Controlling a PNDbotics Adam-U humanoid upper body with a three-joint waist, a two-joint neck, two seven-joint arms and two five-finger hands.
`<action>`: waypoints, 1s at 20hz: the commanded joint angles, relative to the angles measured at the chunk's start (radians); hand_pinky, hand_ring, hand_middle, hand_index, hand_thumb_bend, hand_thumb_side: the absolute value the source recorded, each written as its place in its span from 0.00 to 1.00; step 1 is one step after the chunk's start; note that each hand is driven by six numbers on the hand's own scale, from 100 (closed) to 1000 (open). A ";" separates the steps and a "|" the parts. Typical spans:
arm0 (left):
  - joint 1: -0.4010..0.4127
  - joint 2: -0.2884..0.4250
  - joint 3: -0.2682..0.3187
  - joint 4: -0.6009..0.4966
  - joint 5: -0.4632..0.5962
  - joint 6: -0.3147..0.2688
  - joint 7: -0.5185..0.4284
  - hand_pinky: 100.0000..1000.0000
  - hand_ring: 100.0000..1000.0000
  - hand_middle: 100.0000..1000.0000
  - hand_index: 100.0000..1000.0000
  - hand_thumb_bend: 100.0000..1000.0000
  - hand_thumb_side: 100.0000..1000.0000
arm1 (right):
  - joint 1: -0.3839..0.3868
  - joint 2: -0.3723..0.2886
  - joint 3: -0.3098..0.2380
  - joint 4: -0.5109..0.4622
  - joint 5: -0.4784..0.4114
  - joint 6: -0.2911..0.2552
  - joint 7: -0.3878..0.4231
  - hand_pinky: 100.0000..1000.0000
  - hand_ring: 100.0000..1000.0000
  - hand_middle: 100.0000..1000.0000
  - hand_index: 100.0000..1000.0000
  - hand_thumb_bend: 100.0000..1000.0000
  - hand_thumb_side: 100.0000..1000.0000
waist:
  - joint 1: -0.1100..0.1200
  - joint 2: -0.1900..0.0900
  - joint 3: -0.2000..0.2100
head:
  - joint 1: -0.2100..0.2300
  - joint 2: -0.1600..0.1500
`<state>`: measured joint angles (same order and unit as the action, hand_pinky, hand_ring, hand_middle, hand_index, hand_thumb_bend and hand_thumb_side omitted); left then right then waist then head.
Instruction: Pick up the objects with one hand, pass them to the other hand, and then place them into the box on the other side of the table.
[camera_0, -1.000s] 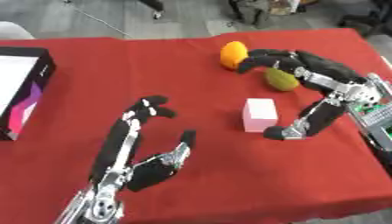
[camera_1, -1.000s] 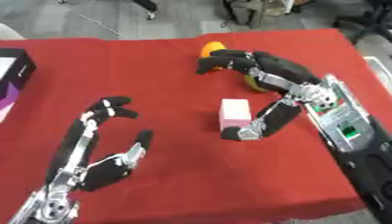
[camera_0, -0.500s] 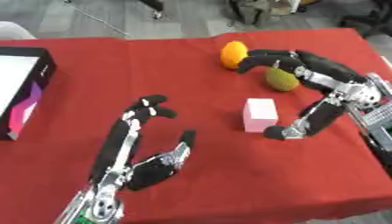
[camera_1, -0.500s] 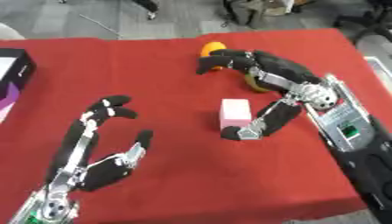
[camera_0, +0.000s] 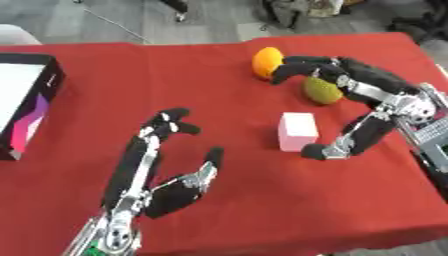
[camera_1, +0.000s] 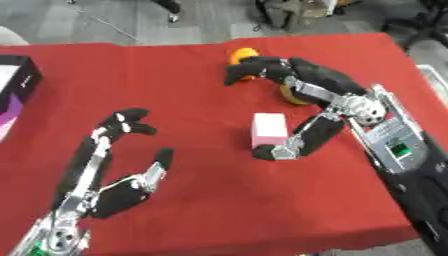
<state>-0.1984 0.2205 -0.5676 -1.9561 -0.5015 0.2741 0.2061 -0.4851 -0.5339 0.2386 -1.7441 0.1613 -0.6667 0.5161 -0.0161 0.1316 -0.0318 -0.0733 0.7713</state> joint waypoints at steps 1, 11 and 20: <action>-0.006 0.002 0.004 -0.011 0.000 0.001 0.008 0.93 0.89 0.82 0.66 0.25 0.53 | -0.014 -0.031 -0.010 -0.018 -0.010 -0.032 0.035 0.99 0.87 0.77 1.00 0.37 0.33 | -0.001 -0.019 -0.001 | -0.002 -0.002; -0.006 0.002 0.003 -0.013 -0.002 -0.002 -0.002 0.93 0.90 0.88 0.66 0.25 0.53 | -0.015 -0.034 -0.005 -0.020 -0.021 -0.029 0.043 0.99 0.87 0.78 1.00 0.36 0.34 | -0.001 -0.020 0.000 | -0.003 -0.002; -0.004 0.001 0.004 -0.011 -0.003 -0.004 -0.003 0.93 0.90 0.88 0.66 0.25 0.54 | -0.015 -0.036 -0.004 -0.022 -0.025 -0.028 0.048 0.99 0.87 0.78 1.00 0.35 0.35 | -0.001 -0.021 -0.001 | -0.004 -0.004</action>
<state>-0.1967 0.2205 -0.5676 -1.9539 -0.5013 0.2727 0.2036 -0.4848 -0.5415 0.2417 -1.7443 0.1441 -0.6570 0.5257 -0.0161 0.1316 -0.0329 -0.0741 0.7713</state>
